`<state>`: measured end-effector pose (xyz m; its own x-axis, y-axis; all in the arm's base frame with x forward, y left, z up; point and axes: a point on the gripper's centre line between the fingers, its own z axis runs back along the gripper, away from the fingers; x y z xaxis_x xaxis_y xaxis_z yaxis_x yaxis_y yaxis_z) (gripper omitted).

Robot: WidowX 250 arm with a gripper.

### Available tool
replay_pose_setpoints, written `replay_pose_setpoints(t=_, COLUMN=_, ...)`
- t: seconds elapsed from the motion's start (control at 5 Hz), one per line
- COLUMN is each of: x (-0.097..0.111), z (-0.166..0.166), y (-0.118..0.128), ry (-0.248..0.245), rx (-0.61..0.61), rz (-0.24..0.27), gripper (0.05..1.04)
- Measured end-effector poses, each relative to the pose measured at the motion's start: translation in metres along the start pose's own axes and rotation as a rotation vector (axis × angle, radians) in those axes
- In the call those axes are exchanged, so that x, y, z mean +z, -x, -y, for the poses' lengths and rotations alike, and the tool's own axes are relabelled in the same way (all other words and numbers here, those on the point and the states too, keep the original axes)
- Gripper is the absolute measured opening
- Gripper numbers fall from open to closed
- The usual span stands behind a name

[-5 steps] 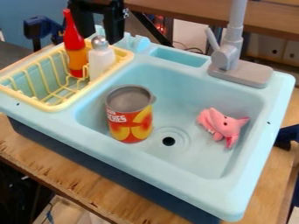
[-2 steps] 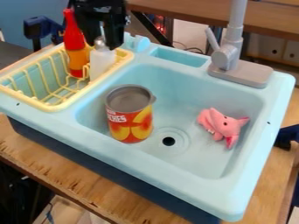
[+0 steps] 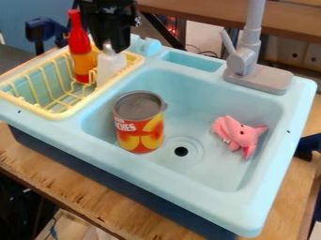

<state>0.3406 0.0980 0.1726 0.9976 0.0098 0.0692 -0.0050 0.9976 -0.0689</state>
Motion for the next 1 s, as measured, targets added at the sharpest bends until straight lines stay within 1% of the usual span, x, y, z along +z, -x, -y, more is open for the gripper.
replay_pose_setpoints(t=0.2, x=0.009, z=0.004, y=0.011, ry=-0.022, rx=0.003, rz=-0.01, gripper=0.492)
replay_pose_setpoints(t=0.4, x=0.026, z=0.013, y=0.034, ry=-0.07, rx=0.002, rz=0.01, gripper=0.492)
replay_pose_setpoints(t=0.6, x=0.031, z=0.022, y=0.059, ry=-0.109, rx=0.036, rz=-0.031, gripper=0.492)
replay_pose_setpoints(t=0.8, x=0.02, z=0.013, y=0.077, ry=-0.099, rx=0.107, rz=-0.08, gripper=0.491)
replay_pose_setpoints(t=1.0, x=0.015, z=-0.012, y=0.083, ry=-0.102, rx=0.189, rz=-0.086, gripper=0.491)
